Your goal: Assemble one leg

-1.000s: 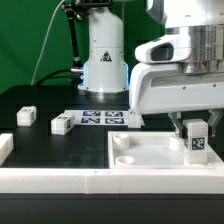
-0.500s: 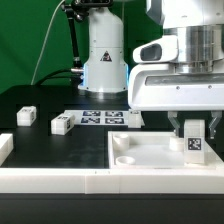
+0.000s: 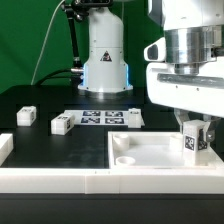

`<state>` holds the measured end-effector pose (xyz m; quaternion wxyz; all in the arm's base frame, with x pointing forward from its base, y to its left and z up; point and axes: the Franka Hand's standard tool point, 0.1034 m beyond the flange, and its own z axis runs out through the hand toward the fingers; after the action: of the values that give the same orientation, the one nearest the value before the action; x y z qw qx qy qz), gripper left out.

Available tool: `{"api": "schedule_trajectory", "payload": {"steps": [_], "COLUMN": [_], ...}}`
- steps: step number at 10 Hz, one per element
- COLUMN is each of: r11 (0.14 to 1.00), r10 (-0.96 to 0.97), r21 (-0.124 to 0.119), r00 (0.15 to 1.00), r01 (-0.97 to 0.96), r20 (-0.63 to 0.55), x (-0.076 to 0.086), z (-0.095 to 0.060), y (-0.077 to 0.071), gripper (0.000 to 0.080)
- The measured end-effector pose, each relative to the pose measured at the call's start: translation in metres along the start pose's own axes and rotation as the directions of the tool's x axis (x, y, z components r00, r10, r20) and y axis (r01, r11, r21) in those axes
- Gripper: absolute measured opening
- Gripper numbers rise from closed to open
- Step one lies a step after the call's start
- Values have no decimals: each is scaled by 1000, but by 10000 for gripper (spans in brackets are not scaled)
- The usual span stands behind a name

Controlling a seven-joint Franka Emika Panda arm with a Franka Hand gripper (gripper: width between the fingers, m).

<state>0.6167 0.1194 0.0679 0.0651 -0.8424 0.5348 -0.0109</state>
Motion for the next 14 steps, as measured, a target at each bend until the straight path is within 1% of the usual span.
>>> {"api": "schedule_trajectory", "payload": {"steps": [1,2,4,6,7,8,9,11,13,14], "r11": [999,993,955,965,972,977,994,990,920,851], "r10": [39,116,297,264,234,215,110,-140,-392,-525], "r21": [1,3,4,4,2,-2,-2,1,1,-2], "r00": [999,993,955,964,972,976,994,990,920,851], "r01": [-39,-116,-297,-264,-234,-215,-110,140,392,525], "r20": [2,8,20,20,21,23,20,19,11,7], "x": [0,0,-1,-2,-4,-5,-5,-9,-7,-6], "z": [0,0,0,0,0,0,0,1,-1,-1], "y": [0,0,0,-1,-1,-1,-1,-2,-3,-3], "gripper": [290,290,290,290,454,577,634,645,649,649]}}
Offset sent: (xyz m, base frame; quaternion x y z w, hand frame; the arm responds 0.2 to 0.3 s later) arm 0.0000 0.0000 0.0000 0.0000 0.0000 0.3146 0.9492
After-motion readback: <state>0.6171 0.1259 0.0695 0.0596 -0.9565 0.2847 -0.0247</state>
